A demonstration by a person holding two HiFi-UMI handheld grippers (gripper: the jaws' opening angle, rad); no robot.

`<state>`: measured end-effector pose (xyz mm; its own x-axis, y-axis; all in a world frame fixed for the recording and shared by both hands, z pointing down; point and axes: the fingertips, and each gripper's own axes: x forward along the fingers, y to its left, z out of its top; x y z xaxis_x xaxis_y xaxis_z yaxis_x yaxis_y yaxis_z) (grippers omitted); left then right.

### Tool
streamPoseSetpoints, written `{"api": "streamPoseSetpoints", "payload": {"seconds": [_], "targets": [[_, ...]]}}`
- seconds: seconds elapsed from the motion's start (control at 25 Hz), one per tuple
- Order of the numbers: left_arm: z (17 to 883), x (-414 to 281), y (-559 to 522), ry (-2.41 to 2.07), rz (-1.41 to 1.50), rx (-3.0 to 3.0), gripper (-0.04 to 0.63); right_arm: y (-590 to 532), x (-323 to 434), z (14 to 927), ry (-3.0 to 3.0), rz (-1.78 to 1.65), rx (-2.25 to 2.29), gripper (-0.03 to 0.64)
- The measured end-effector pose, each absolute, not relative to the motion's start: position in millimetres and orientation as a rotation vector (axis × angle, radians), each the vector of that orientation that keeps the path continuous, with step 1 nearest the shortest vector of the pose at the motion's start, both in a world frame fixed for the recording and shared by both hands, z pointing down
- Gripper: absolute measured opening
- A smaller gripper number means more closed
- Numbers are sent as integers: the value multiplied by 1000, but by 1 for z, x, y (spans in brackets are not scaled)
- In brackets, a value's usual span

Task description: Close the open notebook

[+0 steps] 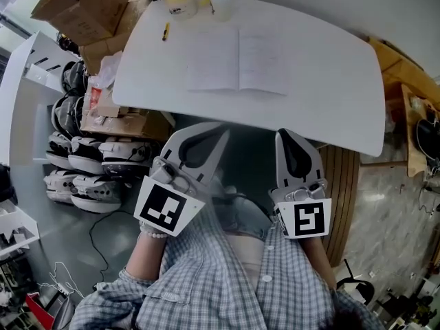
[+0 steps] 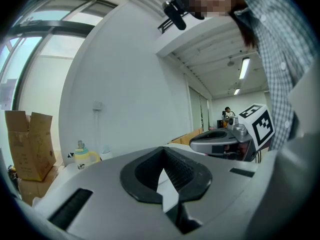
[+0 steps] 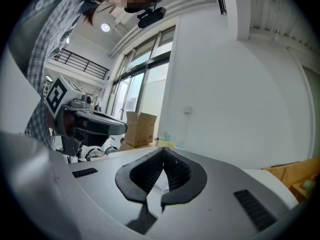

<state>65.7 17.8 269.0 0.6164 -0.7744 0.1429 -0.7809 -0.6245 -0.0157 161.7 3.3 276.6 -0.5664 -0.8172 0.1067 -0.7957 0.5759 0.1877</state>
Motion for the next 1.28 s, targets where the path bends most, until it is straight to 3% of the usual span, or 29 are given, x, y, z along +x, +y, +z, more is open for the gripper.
{"api": "streamPoseSetpoints", "payload": {"seconds": [0.64,1.28], "targets": [[285,18,-82,-1257,243,2793,6,-82,121,319,-2538,-37,1362,20],[318,-20,-133,-1138,286,2821,6,-124,128,419,-2342,511,1576,20]]}}
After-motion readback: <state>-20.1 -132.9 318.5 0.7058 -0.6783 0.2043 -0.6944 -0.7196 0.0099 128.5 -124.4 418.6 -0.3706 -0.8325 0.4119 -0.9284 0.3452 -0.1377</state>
